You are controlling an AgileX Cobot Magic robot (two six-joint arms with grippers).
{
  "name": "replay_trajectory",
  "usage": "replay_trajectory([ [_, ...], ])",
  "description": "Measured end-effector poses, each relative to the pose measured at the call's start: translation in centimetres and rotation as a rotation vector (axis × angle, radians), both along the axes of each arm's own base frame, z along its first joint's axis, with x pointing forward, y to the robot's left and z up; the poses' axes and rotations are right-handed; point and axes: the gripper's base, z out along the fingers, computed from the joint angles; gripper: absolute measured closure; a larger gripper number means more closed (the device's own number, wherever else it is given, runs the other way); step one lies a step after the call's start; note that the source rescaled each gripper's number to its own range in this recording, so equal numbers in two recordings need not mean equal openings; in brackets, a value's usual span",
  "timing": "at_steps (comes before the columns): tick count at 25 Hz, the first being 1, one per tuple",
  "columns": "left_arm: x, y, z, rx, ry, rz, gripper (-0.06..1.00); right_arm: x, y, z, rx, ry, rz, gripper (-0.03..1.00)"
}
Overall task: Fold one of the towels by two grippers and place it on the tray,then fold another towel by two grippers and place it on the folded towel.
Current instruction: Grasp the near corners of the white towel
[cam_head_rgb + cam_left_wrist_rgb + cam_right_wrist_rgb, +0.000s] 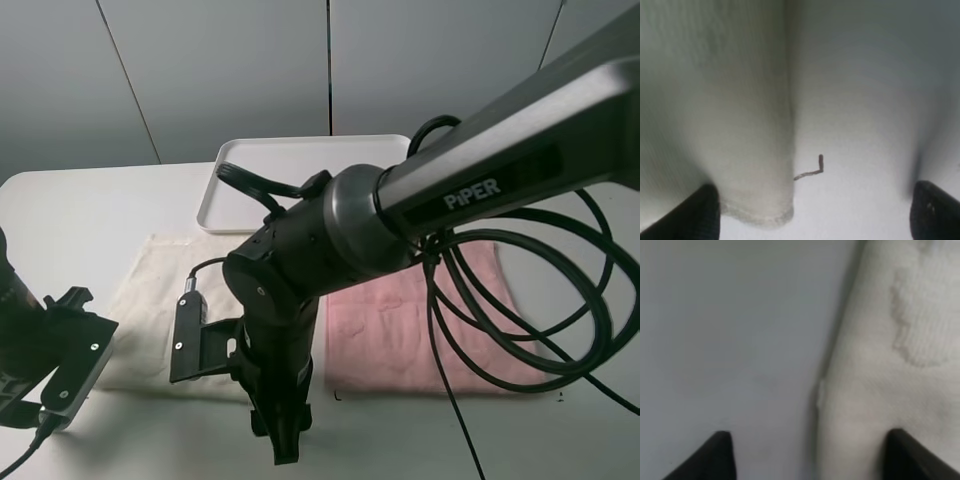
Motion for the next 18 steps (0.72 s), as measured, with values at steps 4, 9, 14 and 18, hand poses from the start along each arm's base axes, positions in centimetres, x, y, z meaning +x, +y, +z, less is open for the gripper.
replay_trajectory([
  [4,0.01,0.00,-0.04,0.001,0.000,-0.002,-0.04,0.32,0.15,0.02,0.016,-0.032,-0.032,0.61],
  [9,0.07,-0.01,-0.04,-0.001,-0.007,-0.002,-0.04,0.93,0.20,-0.03,0.024,-0.092,-0.087,0.95],
  [14,0.07,-0.03,-0.31,-0.012,-0.057,-0.010,-0.02,1.01,0.16,-0.03,0.020,-0.100,-0.094,0.96],
  [18,-0.31,0.11,-0.57,-0.008,-0.084,-0.045,0.17,1.00,0.14,-0.07,0.018,-0.099,-0.094,0.96],
])
